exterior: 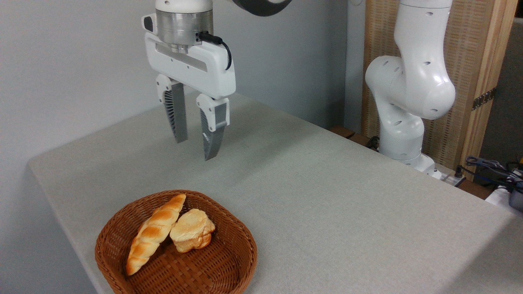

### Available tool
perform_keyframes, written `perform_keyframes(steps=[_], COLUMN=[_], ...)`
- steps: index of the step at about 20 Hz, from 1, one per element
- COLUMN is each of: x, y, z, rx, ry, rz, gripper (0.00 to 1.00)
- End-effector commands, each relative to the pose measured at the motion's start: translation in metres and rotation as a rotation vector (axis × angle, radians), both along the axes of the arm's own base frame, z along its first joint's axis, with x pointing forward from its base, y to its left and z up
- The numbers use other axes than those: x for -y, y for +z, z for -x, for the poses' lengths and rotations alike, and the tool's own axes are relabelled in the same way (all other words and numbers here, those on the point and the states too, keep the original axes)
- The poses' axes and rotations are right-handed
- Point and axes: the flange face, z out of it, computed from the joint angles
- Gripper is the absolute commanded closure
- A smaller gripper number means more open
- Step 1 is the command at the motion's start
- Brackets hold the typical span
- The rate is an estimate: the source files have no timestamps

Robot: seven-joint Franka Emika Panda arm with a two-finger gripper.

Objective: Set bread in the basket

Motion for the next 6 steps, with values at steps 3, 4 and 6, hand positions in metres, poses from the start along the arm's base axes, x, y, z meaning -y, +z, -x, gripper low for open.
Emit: perform_keyframes(steps=[3,4,6], x=[0.0032,0.0018,0.0017], y=[-0.0009,-0.0011,-0.0011], z=[0.0028,0.0028,0.0027], rx=[-0.031,-0.034,-0.033], ry=[-0.001,0.004,-0.006], rz=[-0.025,-0.020,-0.023], gripper=[0.00,0.00,0.00])
